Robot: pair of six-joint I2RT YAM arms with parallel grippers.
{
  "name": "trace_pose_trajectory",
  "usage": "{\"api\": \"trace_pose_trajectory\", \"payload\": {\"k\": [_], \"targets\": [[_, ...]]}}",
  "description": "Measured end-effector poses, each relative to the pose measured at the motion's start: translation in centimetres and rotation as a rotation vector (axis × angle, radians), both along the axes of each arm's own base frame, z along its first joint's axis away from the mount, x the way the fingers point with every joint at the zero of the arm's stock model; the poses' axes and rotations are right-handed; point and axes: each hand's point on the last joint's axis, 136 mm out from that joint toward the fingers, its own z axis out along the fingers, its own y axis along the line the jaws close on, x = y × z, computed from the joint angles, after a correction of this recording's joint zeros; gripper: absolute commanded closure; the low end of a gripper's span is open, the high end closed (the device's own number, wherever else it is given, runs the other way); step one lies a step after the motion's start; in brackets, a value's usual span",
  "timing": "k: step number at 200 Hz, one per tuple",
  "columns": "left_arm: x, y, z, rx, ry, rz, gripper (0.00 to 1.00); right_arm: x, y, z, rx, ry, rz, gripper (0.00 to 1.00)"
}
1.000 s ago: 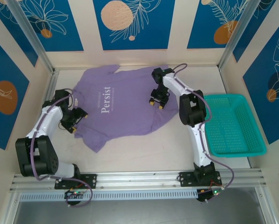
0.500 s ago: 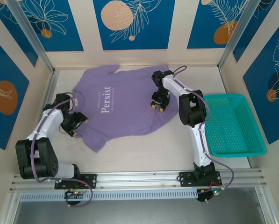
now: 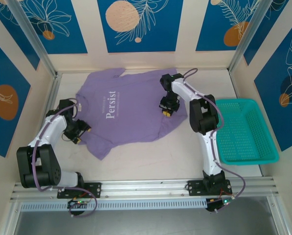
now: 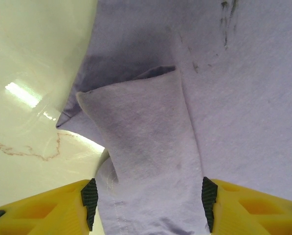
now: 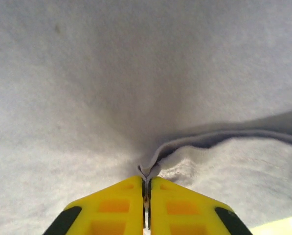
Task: Fold and stack the t-shirts
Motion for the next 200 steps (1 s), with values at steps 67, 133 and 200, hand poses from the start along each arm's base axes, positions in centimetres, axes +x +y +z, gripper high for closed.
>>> {"api": "trace_pose_trajectory", "payload": {"k": [67, 133, 200], "targets": [[-1.1, 0.2, 0.1, 0.045, 0.025, -0.042, 0.46, -5.6, -1.6, 4.5, 0.045, -0.057, 0.054, 0.99], [-3.8, -0.6, -1.6, 0.066, 0.076, -0.093, 0.45, -13.3, -3.9, 3.1, 0.111, -0.066, 0.135, 1.0], [-2.7, -2.1, -3.7, -0.021, 0.042, -0.086, 0.89, -14.0, -3.9, 0.9, 0.164, -0.096, 0.165, 1.0]]}}
